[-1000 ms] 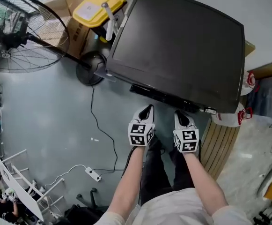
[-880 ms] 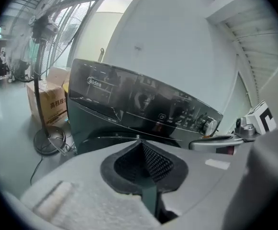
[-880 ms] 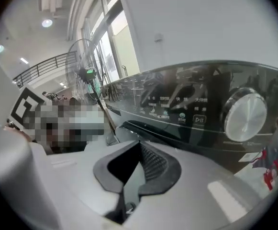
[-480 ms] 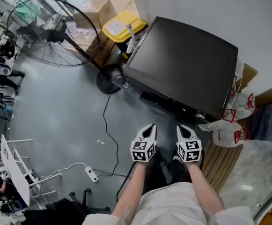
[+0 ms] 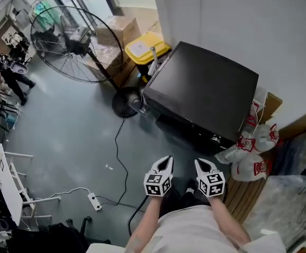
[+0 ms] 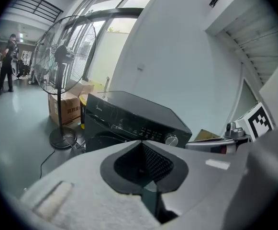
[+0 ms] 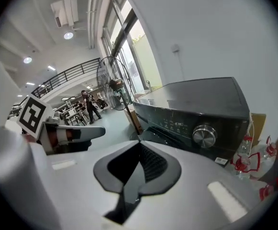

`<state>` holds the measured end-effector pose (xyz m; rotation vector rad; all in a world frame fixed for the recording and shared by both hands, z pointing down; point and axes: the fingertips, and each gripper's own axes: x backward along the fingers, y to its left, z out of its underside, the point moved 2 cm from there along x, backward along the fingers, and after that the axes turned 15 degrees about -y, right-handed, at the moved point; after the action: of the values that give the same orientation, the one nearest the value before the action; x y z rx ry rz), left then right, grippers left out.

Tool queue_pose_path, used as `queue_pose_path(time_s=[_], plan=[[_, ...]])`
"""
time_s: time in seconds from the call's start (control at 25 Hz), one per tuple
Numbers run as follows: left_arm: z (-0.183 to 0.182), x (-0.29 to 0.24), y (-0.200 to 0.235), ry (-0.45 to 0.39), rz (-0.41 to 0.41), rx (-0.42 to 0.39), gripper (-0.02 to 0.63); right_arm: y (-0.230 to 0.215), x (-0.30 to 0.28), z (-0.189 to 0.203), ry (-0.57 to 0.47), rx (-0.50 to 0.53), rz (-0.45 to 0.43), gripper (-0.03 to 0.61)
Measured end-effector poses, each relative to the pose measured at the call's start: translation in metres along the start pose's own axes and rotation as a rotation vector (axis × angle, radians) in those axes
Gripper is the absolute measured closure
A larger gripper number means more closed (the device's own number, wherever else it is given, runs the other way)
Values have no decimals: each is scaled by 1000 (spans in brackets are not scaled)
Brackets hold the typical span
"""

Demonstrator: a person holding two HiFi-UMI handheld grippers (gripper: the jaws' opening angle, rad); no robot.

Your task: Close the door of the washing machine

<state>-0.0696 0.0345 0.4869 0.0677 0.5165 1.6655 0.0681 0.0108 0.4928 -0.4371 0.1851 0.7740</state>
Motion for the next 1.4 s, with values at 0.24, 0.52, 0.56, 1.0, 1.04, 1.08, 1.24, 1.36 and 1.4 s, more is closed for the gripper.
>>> queue_pose_path(time_s=[0.24, 0.52, 0.56, 1.0, 1.04, 1.08, 1.24, 1.36, 1.4], plan=[[-9, 13, -17, 4, 4, -11, 607, 1, 18, -19, -29, -44, -36, 577], [-15, 14, -34, -3, 21, -43, 607, 8, 22, -19, -33, -35, -96, 577], [-14, 15, -35, 2, 23, -45, 607, 7, 23, -17, -23, -25, -95, 577], [0, 24, -39, 56, -19, -69, 608, -9, 22, -17, -28, -25, -42, 577], [-2, 25, -37, 50, -30, -69, 609, -7, 21, -16, -24, -21, -44, 577], [-4, 26, -35, 45, -39, -67, 607, -4, 21, -14, -19, -14, -49, 577], [-11, 30, -30, 19, -68, -60, 607, 4, 18, -12, -2, 16, -76, 577], [-10, 33, -28, 15, -74, -56, 609, 8, 18, -12, -3, 16, -88, 577], [-9, 33, -27, 17, -75, -50, 609, 9, 17, -12, -2, 18, -91, 577]])
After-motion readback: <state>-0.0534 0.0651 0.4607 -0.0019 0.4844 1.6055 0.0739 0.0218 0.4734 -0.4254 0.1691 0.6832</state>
